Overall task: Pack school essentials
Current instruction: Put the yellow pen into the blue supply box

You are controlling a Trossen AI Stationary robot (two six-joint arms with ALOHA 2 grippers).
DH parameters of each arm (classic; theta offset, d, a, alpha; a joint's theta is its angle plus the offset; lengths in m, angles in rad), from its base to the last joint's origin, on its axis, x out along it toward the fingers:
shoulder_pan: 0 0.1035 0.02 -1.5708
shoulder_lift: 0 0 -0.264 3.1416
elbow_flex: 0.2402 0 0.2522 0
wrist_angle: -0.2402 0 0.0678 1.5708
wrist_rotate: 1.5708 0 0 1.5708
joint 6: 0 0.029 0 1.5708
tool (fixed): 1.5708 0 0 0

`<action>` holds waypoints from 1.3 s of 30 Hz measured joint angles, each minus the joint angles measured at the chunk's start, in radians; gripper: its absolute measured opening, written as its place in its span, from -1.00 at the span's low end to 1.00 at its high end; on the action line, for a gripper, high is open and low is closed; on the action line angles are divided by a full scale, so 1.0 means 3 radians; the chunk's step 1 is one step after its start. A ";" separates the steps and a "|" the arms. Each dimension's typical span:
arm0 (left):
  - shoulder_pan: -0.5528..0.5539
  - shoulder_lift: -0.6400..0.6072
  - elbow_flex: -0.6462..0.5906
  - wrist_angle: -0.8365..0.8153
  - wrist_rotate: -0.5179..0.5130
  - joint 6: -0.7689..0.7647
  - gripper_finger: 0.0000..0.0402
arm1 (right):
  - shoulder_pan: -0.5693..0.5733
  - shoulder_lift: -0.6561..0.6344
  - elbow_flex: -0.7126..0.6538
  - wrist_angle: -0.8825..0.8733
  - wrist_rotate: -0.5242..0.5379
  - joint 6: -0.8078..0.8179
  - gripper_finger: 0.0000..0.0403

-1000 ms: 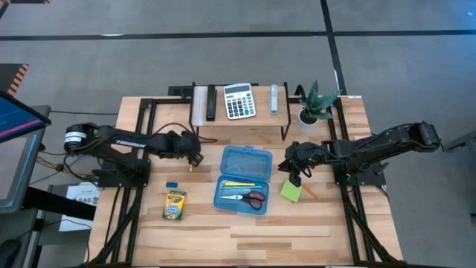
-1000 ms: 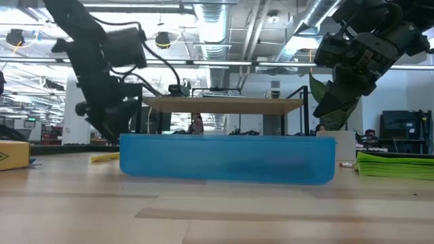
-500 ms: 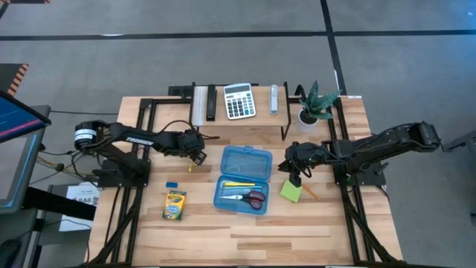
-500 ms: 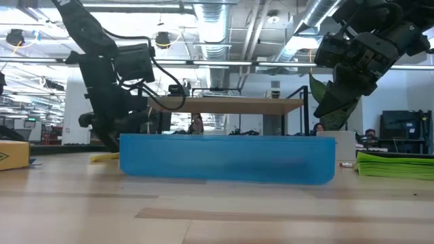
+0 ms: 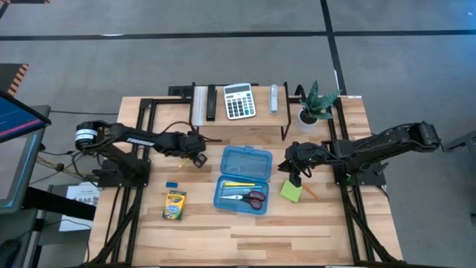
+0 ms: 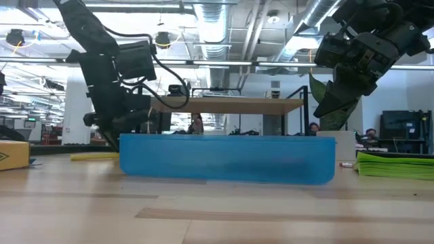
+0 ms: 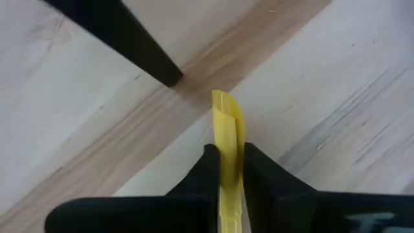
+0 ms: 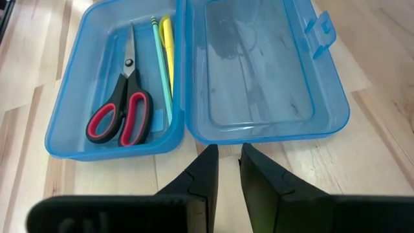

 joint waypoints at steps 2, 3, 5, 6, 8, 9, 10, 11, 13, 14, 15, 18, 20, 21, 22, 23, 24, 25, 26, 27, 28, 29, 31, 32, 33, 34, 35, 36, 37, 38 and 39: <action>-0.0036 0.0012 0.0058 -0.0054 -0.0001 0.0044 -0.93 | 0.0000 0.0000 0.0000 0.0000 0.0000 0.0000 -0.56; -0.0057 0.0015 0.0095 -0.0096 -0.0013 0.0049 -0.94 | 0.0000 0.0000 0.0000 0.0000 0.0000 0.0000 -0.56; -0.0103 0.0022 0.0178 -0.0202 -0.0007 0.0053 -0.97 | 0.0000 0.0000 0.0000 0.0000 0.0000 0.0000 -0.56; -0.0131 0.0024 0.0219 -0.0264 0.0026 0.0054 -0.97 | 0.0000 0.0000 0.0000 0.0001 0.0000 0.0000 -0.56; -0.0191 0.0026 0.0296 -0.0380 0.0128 0.0056 -0.97 | 0.0000 0.0000 0.0000 0.0002 0.0000 0.0001 -0.56; -0.0223 0.0026 0.0329 -0.0412 0.0171 0.0057 -0.97 | 0.0000 0.0000 0.0000 0.0002 0.0000 0.0000 -0.56; -0.0259 0.0026 0.0358 -0.0431 0.0170 0.0058 -0.98 | 0.0000 0.0000 0.0000 0.0002 0.0000 0.0001 -0.56; -0.0291 0.0024 0.0382 -0.0432 0.0175 0.0071 -0.98 | 0.0000 0.0000 0.0000 0.0000 0.0000 0.0001 -0.56; -0.0364 0.0024 0.0428 -0.0426 0.0174 0.0085 -0.99 | 0.0000 0.0000 0.0000 0.0001 -0.0001 0.0001 -0.56; -0.0402 0.0022 0.0453 -0.0427 0.0164 0.0091 -0.99 | 0.0000 0.0000 0.0000 0.0000 -0.0001 0.0001 -0.56; -0.0439 0.0020 0.0479 -0.0424 0.0159 0.0090 -0.98 | 0.0000 0.0000 0.0000 0.0001 -0.0001 0.0001 -0.56; -0.0544 0.0019 0.0585 -0.0495 0.0138 0.0090 -0.97 | 0.0000 0.0000 0.0000 0.0001 -0.0001 0.0001 -0.56; -0.0612 0.0018 0.0690 -0.0600 0.0077 0.0088 -0.98 | 0.0000 0.0000 0.0000 0.0002 -0.0001 0.0002 -0.56; -0.0645 0.0016 0.0747 -0.0652 0.0051 0.0083 -0.98 | 0.0000 0.0000 0.0000 0.0002 -0.0001 0.0003 -0.56; -0.0674 0.0015 0.0806 -0.0709 0.0030 0.0083 -0.98 | 0.0000 0.0000 0.0000 0.0000 -0.0001 0.0003 -0.56; -0.0704 0.0014 0.0859 -0.0764 0.0007 0.0086 -0.98 | 0.0000 0.0000 0.0000 0.0001 -0.0001 0.0003 -0.56; -0.0728 0.0014 0.0911 -0.0842 -0.0033 0.0086 -0.98 | 0.0000 0.0000 0.0000 0.0002 -0.0001 0.0003 -0.56; -0.0749 0.0014 0.0961 -0.0937 -0.0070 0.0087 -0.99 | 0.0000 0.0000 0.0000 0.0000 -0.0001 0.0004 -0.56; -0.0768 0.0014 0.1014 -0.1051 -0.0116 0.0093 -0.99 | 0.0000 0.0000 0.0000 0.0000 -0.0003 0.0007 -0.56; -0.0787 0.0012 0.1062 -0.1164 -0.0166 0.0118 -0.99 | 0.0000 0.0000 0.0000 0.0001 -0.0003 0.0008 -0.56; -0.0801 0.0008 0.1092 -0.1261 -0.0203 0.0152 -0.99 | 0.0000 0.0000 0.0000 0.0001 -0.0003 0.0008 -0.56; -0.0811 0.0000 0.1102 -0.1336 -0.0217 0.0192 -0.99 | 0.0000 0.0000 0.0000 0.0001 -0.0003 0.0008 -0.56; -0.0818 -0.0061 0.1072 -0.1477 -0.0200 0.0252 -0.99 | 0.0000 0.0000 0.0000 0.0000 -0.0004 0.0009 -0.56; -0.0819 -0.0108 0.1034 -0.1519 -0.0176 0.0256 -0.99 | 0.0000 0.0000 0.0000 0.0000 -0.0007 0.0009 -0.56; -0.0819 -0.0163 0.0971 -0.1528 -0.0149 0.0255 -0.99 | 0.0000 0.0000 0.0000 -0.0008 -0.0009 0.0009 -0.56; -0.0819 -0.0234 0.0887 -0.1570 -0.0143 0.0241 -1.00 | 0.0000 0.0000 0.0000 -0.0018 -0.0009 0.0009 -0.56; -0.0819 -0.0327 0.0793 -0.1591 -0.0140 0.0209 -1.00 | 0.0000 0.0000 0.0000 -0.0023 -0.0009 0.0009 -0.56; -0.0819 -0.0445 0.0693 -0.1577 -0.0130 0.0165 -1.00 | 0.0000 0.0000 0.0000 -0.0026 -0.0009 0.0009 -0.56; -0.0817 -0.0567 0.0592 -0.1530 -0.0122 0.0112 -1.00 | 0.0000 0.0000 0.0000 -0.0029 -0.0009 0.0009 -0.56; -0.0817 -0.0711 0.0477 -0.1449 -0.0120 0.0052 -1.00 | 0.0000 0.0000 0.0000 -0.0030 -0.0009 0.0009 -0.56; -0.0817 -0.0868 0.0350 -0.1378 -0.0113 -0.0031 -1.00 | 0.0000 0.0000 0.0000 -0.0030 -0.0009 0.0008 -0.56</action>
